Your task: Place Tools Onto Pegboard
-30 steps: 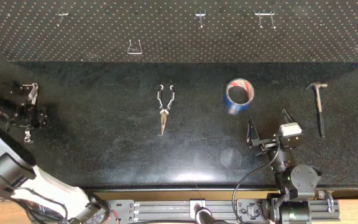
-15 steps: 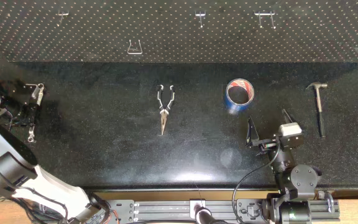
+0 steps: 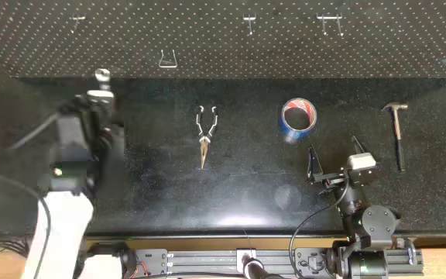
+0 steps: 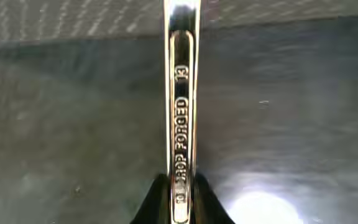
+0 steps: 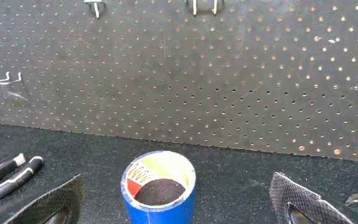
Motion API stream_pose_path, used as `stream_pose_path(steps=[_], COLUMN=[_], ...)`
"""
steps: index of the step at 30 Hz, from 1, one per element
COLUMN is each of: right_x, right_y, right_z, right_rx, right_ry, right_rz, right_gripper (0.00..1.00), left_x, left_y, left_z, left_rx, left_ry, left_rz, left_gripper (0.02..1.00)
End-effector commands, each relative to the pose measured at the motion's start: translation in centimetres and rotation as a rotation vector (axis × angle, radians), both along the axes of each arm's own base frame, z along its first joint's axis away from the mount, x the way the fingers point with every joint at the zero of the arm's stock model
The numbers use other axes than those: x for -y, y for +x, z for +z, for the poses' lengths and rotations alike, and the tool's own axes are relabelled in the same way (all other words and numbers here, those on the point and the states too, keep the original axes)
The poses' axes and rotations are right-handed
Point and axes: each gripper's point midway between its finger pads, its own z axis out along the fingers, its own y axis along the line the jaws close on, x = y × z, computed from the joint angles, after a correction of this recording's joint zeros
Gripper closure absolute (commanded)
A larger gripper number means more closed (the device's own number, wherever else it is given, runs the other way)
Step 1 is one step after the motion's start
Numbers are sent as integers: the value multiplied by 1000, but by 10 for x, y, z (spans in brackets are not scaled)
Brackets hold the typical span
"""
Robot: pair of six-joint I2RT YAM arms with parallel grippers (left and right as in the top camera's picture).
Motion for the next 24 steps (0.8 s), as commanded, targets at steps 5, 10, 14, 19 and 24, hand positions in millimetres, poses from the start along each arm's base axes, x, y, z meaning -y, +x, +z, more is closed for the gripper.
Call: stream_pose_path(steps=[5, 10, 14, 19, 24], right_x=[0, 0, 0, 0, 0], right_y=[0, 0, 0, 0, 0], right_z=[-1, -1, -1, -1, -1], right_rx=[-1, -1, -1, -1, -1], right_ry=[5, 5, 5, 5, 5], right_rz=[4, 4, 4, 4, 4], right_gripper=[25, 25, 25, 25, 25], left_x=[-36, -28, -26, -26, -27], left_y=[38, 77, 80, 84, 79], left_z=[44, 50, 53, 60, 73], left_rx=[241, 227, 238, 273, 307], left_ry=[79, -9, -13, -13, -12], left_rz=[218, 149, 132, 133, 135], left_gripper=[991, 989, 989, 991, 991])
